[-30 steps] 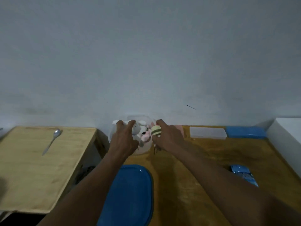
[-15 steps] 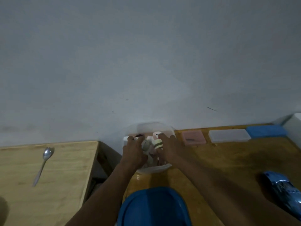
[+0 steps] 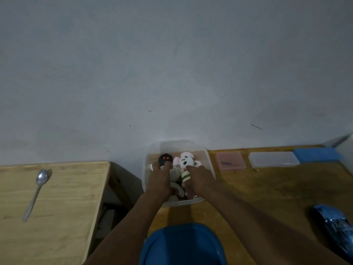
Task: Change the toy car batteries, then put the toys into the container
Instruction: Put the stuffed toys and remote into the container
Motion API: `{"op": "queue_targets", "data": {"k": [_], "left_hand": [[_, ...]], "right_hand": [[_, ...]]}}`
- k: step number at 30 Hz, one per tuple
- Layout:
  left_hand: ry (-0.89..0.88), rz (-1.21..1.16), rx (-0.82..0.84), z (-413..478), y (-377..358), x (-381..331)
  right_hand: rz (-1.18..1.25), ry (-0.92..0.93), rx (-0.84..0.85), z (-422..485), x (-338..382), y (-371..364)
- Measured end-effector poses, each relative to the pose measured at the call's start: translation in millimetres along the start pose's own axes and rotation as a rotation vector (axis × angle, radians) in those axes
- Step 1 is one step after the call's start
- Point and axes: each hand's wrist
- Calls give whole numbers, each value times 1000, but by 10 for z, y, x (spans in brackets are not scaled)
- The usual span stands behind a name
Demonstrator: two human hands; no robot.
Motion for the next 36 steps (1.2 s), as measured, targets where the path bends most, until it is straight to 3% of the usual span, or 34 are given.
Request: {"op": "queue_targets", "data": {"k": [7, 17, 23, 28, 36], "left_hand": [[-14, 82, 44, -165, 156, -100], [-176, 101, -320, -1068, 135, -338], [-48, 42, -329, -1936, -280, -349], [152, 28, -222, -2719, -683, -200], [296, -27, -204, -3275, -864, 80]], "right_hand": [[-38, 48, -62, -207, -46, 142], [5, 207, -311, -1019, -256, 317], [40, 299, -244, -1671, -568, -65], [-3, 235, -102, -2275, -748, -530], [-25, 129, -20, -2746, -782, -898]]}}
Point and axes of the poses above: each hand's wrist, its own z-axis towards the middle knuckle, its own y-axis out of the back of the hand, x = y × z, and after that the axes turned 5 degrees about -z, right-handed
